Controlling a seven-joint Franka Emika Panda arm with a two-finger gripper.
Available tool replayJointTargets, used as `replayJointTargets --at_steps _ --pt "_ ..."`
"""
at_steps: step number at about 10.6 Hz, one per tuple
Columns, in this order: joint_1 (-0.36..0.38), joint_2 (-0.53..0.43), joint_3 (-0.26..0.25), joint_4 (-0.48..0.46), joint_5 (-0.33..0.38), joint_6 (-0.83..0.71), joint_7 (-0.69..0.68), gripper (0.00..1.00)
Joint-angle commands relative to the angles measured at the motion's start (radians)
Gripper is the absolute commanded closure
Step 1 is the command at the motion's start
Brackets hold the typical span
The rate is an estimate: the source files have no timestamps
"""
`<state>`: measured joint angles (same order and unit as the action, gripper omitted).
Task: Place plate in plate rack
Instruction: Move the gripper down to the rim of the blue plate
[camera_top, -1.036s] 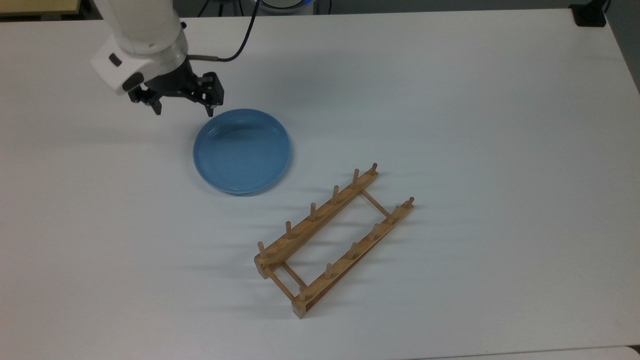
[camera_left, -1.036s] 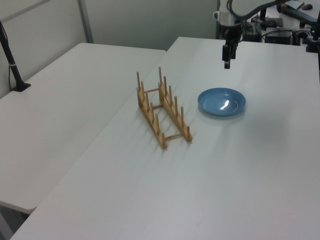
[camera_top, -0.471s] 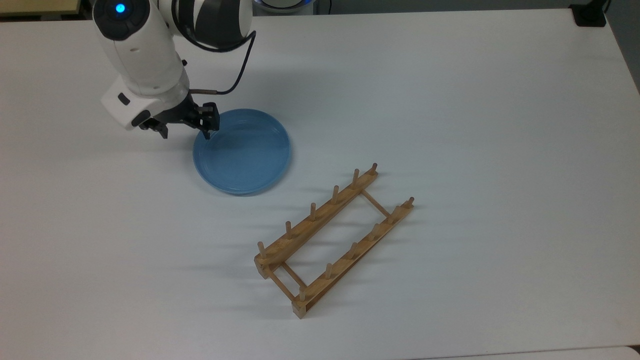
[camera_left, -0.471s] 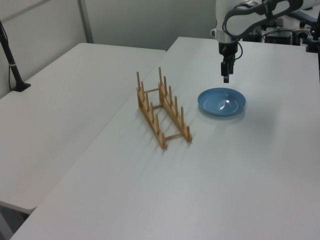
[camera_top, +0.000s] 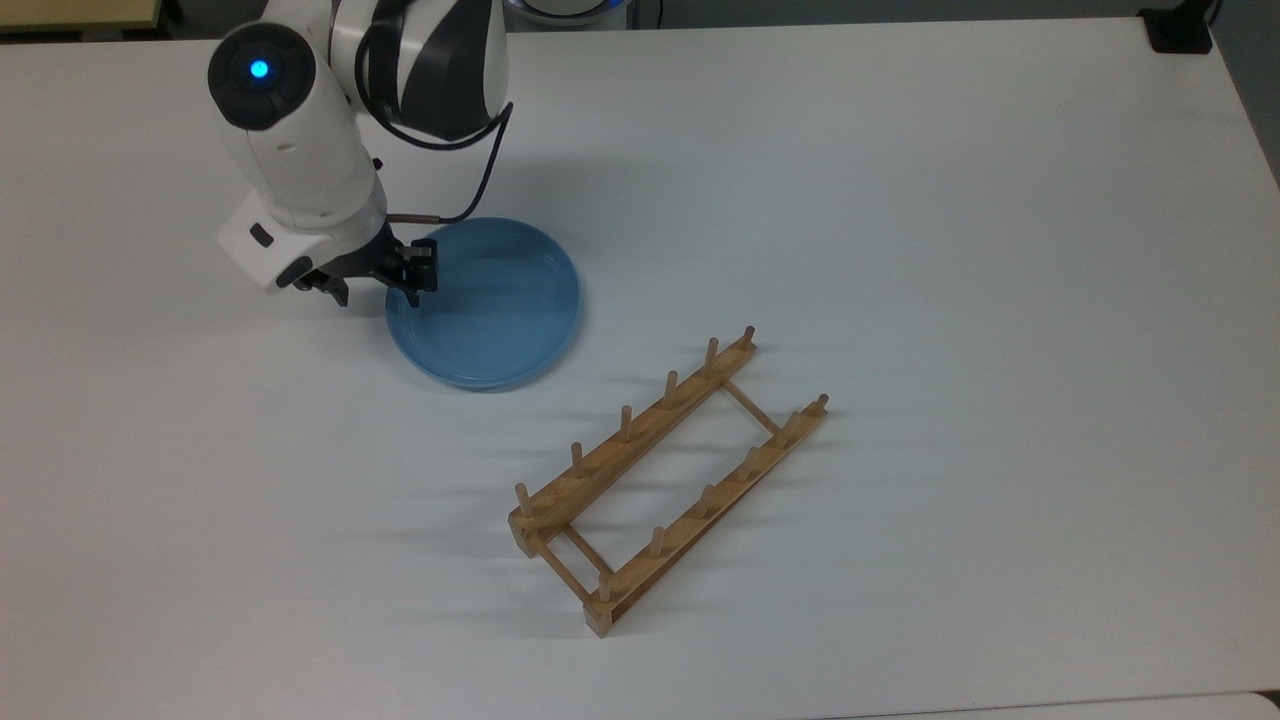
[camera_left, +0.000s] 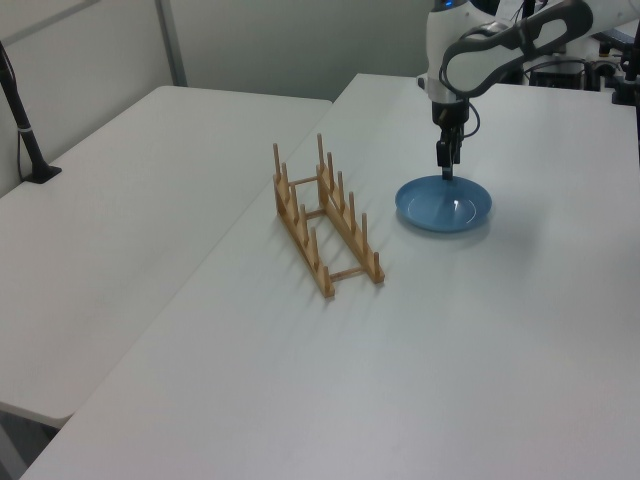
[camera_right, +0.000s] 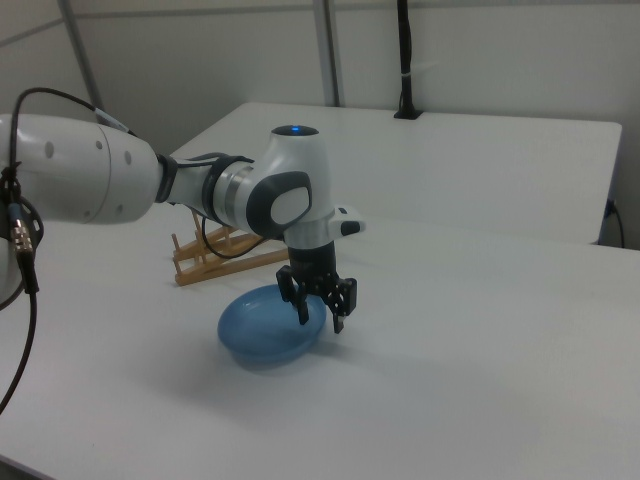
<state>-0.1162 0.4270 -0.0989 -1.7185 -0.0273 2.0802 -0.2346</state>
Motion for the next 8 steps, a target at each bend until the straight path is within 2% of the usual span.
replayJointTargets --at_steps 1,5,8 --pt "0.012 0.016 -0.004 -0.012 -0.011 0.027 -0.022 0.36" --pt "0.015 0.032 -0.004 -0.016 -0.011 0.070 -0.015 0.49" --pt "0.017 0.032 -0.004 -0.016 -0.010 0.069 -0.014 0.62"
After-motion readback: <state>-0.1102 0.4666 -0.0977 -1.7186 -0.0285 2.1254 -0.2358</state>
